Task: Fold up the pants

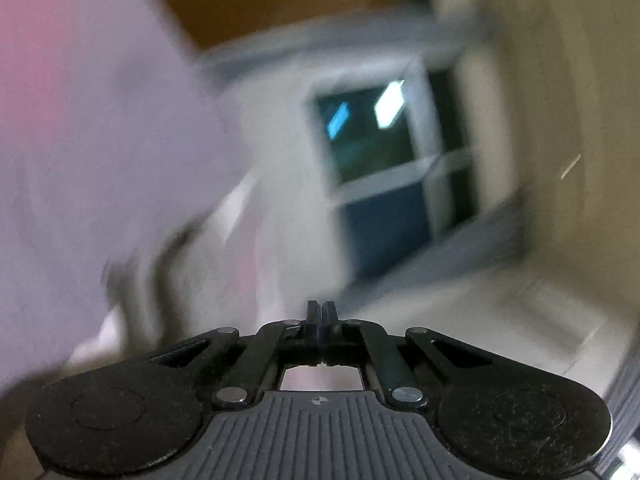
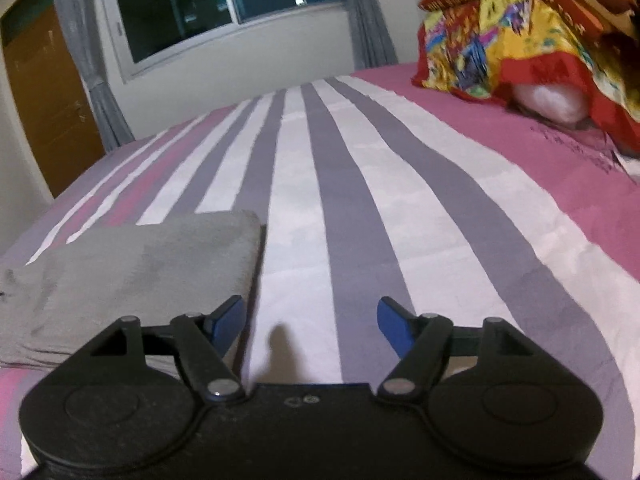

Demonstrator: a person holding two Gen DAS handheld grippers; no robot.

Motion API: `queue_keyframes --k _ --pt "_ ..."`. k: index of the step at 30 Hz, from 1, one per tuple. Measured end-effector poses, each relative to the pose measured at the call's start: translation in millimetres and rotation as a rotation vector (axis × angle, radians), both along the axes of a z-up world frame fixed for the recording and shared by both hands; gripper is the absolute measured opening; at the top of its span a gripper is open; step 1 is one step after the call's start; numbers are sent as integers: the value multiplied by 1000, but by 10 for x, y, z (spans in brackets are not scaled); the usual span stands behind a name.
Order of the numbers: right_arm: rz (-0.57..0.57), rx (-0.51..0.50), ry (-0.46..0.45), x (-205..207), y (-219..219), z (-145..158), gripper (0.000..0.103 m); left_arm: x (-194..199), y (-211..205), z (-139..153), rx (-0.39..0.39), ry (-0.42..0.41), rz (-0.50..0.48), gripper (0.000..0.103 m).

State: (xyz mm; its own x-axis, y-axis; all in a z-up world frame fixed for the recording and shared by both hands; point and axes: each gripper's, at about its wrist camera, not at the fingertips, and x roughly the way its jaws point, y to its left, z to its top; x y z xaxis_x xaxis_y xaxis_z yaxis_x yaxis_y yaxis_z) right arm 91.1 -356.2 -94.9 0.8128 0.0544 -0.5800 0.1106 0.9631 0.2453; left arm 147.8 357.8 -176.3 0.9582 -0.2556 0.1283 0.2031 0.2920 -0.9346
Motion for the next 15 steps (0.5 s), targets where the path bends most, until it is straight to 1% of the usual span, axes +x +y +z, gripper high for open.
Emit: queue_keyframes --k 1,2,4,5,6,7,8,9,10,12,14,15 --pt "-2 1 -4 -17 -5 0 72 -57 115 -24 0 53 51 0" --pt "-5 5 -9 -31 -13 0 72 -77 222 -94 4 139 79 0" --pt "-7 12 -6 -22 -29 -13 72 -116 317 -172 6 197 63 0" --pt "-10 17 2 -8 -37 -26 72 -114 307 -168 34 222 45 12" --pt "-12 21 10 4 -46 -33 72 -118 280 -141 77 253 27 32" --pt "-13 22 10 21 -59 -30 72 -130 233 -102 116 252 14 74" --pt "-12 22 7 20 -57 -25 72 -133 192 -67 126 203 -4 91" --pt "-9 21 7 21 -52 -31 72 -121 167 -22 136 194 -9 94" --pt "-6 16 8 23 -43 -34 72 -104 146 20 163 208 -6 95" --pt "4 4 8 25 -13 -32 72 56 85 78 240 275 -18 95" --pt "15 -6 10 33 12 -32 72 195 36 63 284 311 -44 95" --pt "19 -13 9 33 25 -35 72 280 26 70 310 335 -78 94"
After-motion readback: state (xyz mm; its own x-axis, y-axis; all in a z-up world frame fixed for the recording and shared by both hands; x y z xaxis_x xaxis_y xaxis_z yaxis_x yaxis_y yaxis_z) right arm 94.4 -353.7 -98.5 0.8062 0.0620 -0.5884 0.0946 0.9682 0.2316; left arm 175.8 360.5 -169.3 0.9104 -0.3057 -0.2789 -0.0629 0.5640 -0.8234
